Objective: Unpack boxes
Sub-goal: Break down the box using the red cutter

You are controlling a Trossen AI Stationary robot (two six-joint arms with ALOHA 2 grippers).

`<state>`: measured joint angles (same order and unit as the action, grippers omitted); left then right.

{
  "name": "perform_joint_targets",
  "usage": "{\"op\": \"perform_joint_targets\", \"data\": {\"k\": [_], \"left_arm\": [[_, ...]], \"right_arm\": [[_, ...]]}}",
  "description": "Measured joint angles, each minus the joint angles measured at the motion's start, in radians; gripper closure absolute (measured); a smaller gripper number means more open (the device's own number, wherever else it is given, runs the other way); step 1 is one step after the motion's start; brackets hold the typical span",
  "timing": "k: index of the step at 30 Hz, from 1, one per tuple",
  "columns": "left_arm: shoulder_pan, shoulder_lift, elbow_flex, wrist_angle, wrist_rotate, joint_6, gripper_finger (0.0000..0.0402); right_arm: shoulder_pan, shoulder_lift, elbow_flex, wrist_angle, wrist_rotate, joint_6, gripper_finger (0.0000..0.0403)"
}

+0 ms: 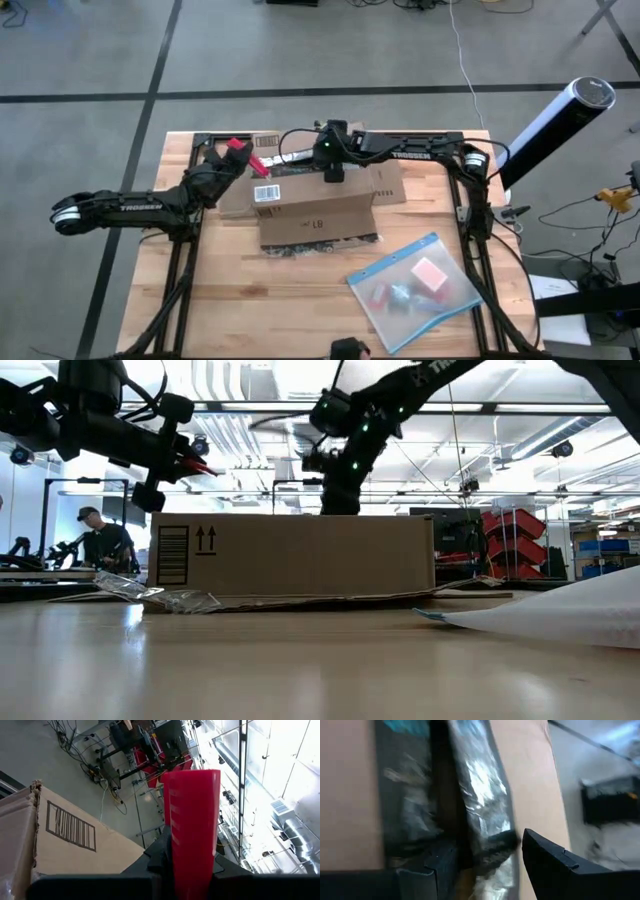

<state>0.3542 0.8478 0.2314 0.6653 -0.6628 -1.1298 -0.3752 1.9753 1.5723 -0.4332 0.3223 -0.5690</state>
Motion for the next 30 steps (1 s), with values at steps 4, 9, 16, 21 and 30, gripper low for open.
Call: {"op": "perform_joint_targets", "data": {"k": [4,9,16,21,30], "left_arm": [[0.0,0.0,0.0,0.0,0.001,0.0,0.0373],[0.0,0.0,0.0,-0.001,0.003,0.0,0.0373],[0.0,0.0,0.0,0.0,0.029,0.019,0.0373],[0.0,-0.005,0.0,-0.001,0.049,0.036,0.0373],[0.0,-0.047,0.0,0.001,0.107,0.089,0.0373]], "right_arm": [[-0.004,0.017,0.005,0.03,0.118,0.0,0.0223],[-0.01,0.007,0.005,0.067,0.127,0.017,0.026],[-0.01,-0.018,0.031,0.071,0.123,0.018,0.0382],[-0.013,-0.021,0.097,-0.035,0.082,0.039,0.0396],[-0.024,-0.023,0.274,-0.424,-0.154,0.191,0.0402]]}}
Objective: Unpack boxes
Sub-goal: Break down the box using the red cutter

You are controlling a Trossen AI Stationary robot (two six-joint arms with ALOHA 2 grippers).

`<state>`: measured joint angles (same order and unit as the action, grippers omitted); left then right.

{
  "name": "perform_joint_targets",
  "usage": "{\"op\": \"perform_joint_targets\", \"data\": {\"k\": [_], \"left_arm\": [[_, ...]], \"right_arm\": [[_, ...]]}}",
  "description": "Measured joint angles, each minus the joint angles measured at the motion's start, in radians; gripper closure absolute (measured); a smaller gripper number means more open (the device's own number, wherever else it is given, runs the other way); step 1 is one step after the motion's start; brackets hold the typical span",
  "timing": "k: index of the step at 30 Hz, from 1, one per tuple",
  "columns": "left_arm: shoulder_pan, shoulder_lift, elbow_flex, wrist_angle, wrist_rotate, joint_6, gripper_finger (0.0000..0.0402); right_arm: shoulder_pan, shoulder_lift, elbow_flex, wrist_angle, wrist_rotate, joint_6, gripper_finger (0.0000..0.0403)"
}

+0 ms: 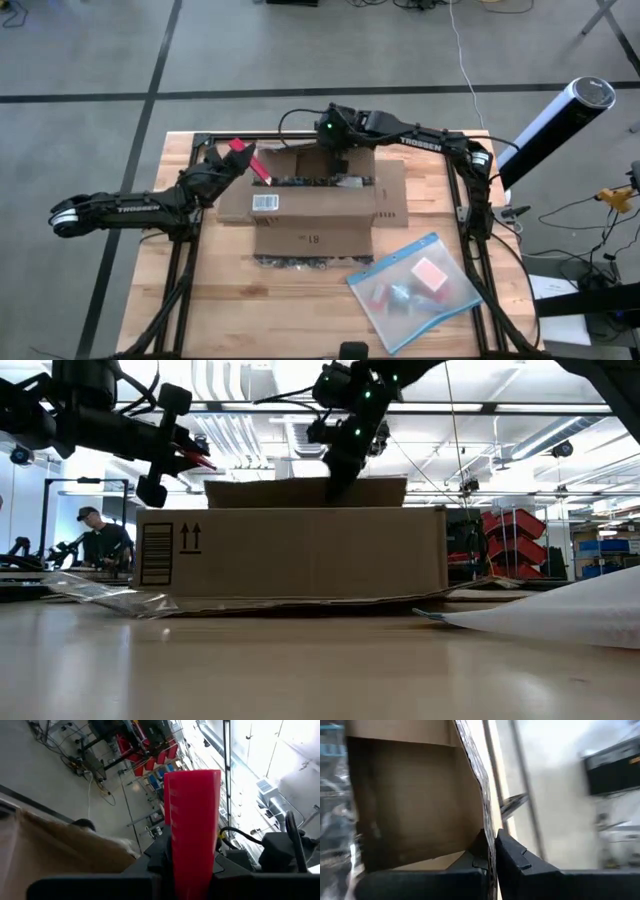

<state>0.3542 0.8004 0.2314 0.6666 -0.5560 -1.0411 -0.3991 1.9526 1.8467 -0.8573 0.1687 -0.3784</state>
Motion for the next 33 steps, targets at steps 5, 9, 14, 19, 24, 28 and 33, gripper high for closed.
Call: {"op": "perform_joint_targets", "data": {"k": [5,9,14,19,24,28,33], "left_arm": [[0.0,-0.03,0.0,0.003,0.0,0.037,0.0373],[0.0,-0.056,0.0,0.012,-0.001,0.08,0.0373],[0.0,-0.079,0.0,0.047,-0.017,0.143,0.0373],[0.001,-0.076,0.0,0.042,-0.029,0.15,0.0373],[0.001,-0.055,0.0,0.011,-0.034,0.15,0.0373],[0.001,-0.037,0.0,-0.069,-0.073,0.137,0.0373],[0.001,-0.014,0.0,-0.1,-0.101,0.097,0.0373]], "right_arm": [[0.003,0.0,0.097,-0.188,-0.224,0.091,0.0402],[0.003,0.0,0.151,-0.3,-0.468,0.138,0.0403],[0.004,0.0,0.158,-0.354,-0.595,0.142,0.0403],[-0.002,0.005,0.123,-0.356,-0.596,0.144,0.0403],[-0.005,0.007,0.091,-0.311,-0.597,0.145,0.0403],[-0.003,0.01,0.092,-0.265,-0.577,0.157,0.0402],[-0.002,0.009,0.125,-0.262,-0.512,0.121,0.0375]]}}
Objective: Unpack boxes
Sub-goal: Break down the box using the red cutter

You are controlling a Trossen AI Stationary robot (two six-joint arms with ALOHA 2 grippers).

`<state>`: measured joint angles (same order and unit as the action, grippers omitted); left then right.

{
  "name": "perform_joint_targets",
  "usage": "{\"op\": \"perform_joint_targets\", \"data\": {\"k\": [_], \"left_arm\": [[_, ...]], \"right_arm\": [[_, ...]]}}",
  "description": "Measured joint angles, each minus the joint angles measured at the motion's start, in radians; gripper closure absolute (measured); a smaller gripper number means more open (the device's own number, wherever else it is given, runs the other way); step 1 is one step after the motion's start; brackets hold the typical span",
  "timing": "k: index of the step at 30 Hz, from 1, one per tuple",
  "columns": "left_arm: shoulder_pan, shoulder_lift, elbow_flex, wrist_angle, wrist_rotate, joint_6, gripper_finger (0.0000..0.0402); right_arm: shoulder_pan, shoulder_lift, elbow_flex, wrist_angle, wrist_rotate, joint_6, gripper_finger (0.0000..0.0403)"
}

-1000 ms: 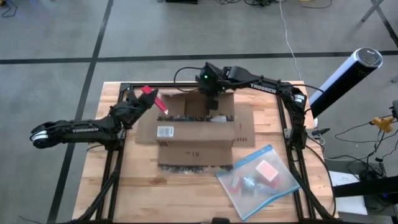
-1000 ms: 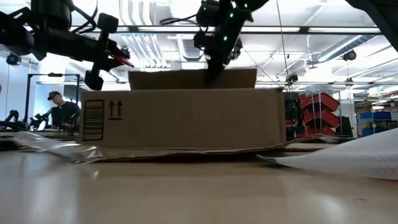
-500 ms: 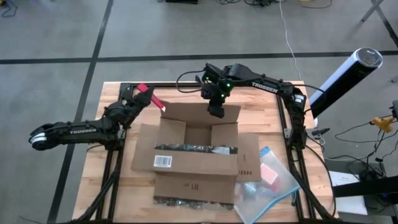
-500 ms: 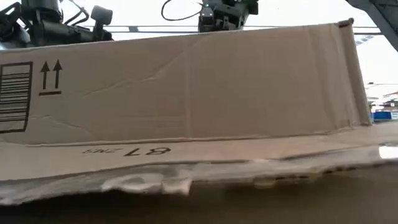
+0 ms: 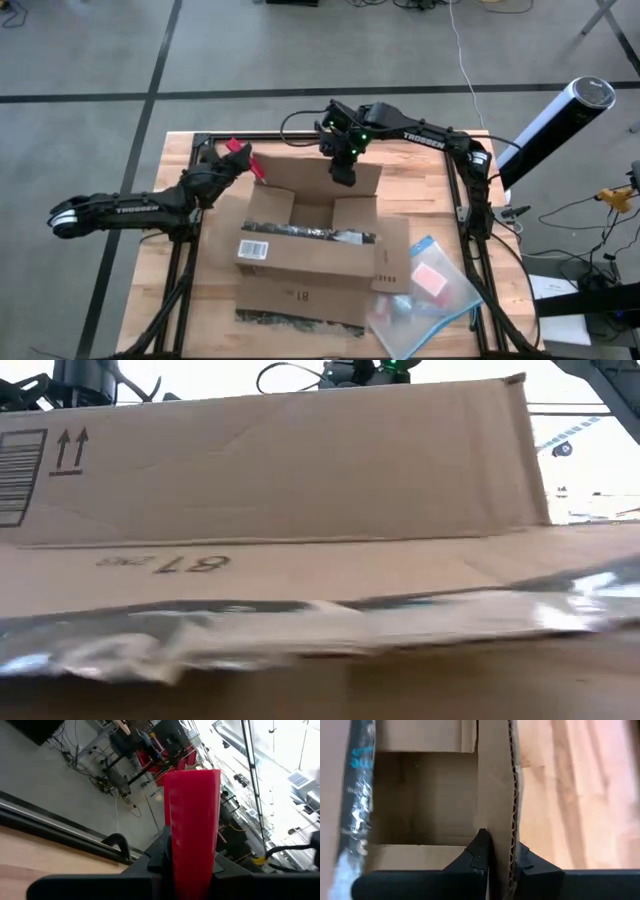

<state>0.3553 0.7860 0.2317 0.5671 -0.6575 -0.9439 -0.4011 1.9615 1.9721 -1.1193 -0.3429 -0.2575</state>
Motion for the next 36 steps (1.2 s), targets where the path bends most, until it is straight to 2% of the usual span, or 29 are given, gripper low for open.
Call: {"op": "perform_joint_targets", "data": {"k": [10,14,21,26,29,36], "left_arm": [[0.0,0.032,0.0,-0.004,0.001,-0.001,0.0373],[0.0,0.038,0.0,-0.004,0.001,-0.003,0.0373],[0.0,0.044,0.0,-0.004,0.002,-0.008,0.0373],[0.0,0.044,0.0,-0.003,0.002,-0.008,0.0373],[0.0,0.044,0.0,-0.003,0.002,-0.013,0.0373],[0.0,0.044,0.0,-0.003,0.006,-0.034,0.0373]], "right_arm": [[0.005,-0.032,0.076,0.01,0.032,0.031,0.0252],[0.029,-0.039,0.112,0.011,-0.01,0.061,0.0221],[0.113,-0.027,0.114,0.04,-0.203,0.13,0.0209],[0.169,0.014,0.096,0.054,-0.215,0.149,0.0208],[0.19,0.055,0.087,0.055,-0.24,0.155,0.0208],[0.21,0.205,0.084,0.068,-0.41,0.184,0.0208]]}}
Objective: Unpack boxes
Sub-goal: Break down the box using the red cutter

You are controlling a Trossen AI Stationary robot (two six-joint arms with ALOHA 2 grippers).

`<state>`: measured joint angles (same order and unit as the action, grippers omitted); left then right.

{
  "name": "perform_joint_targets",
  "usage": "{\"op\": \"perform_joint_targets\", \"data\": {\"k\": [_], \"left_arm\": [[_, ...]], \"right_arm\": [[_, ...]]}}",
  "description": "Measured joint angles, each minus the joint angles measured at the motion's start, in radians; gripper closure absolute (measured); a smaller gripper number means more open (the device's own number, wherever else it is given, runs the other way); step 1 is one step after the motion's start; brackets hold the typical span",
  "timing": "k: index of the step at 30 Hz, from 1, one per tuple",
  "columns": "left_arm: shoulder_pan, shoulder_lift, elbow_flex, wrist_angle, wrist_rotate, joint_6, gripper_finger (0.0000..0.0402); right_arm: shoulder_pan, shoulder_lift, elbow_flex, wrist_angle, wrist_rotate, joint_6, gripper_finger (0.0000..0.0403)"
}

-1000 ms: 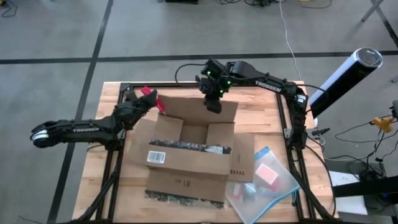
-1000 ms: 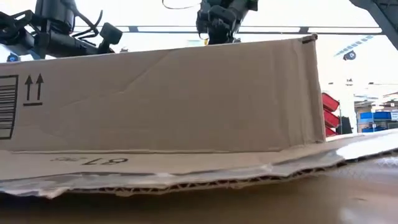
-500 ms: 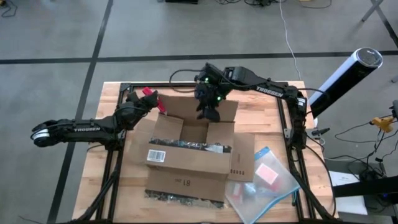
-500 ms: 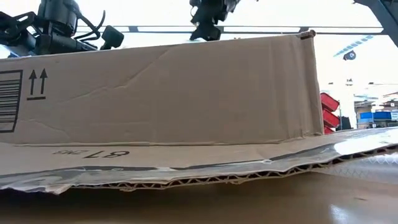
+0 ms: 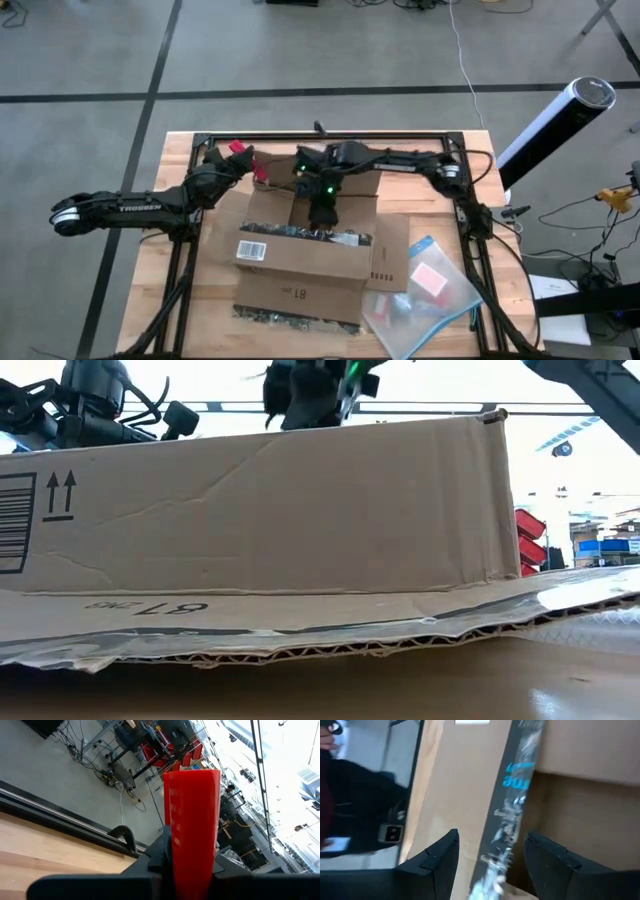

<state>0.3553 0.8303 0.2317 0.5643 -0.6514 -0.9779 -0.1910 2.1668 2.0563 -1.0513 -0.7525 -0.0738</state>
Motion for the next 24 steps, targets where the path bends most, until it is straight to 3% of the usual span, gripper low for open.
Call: {"op": "perform_joint_targets", "data": {"k": [11,24], "left_arm": [[0.0,0.0,0.0,0.002,0.008,-0.004,0.0373],[0.0,0.0,0.0,0.003,0.008,-0.004,0.0373]], "right_arm": [[0.007,0.126,0.0,0.047,-0.24,0.051,0.0208],[-0.023,0.107,0.0,0.109,-0.096,0.08,0.0208]]}}
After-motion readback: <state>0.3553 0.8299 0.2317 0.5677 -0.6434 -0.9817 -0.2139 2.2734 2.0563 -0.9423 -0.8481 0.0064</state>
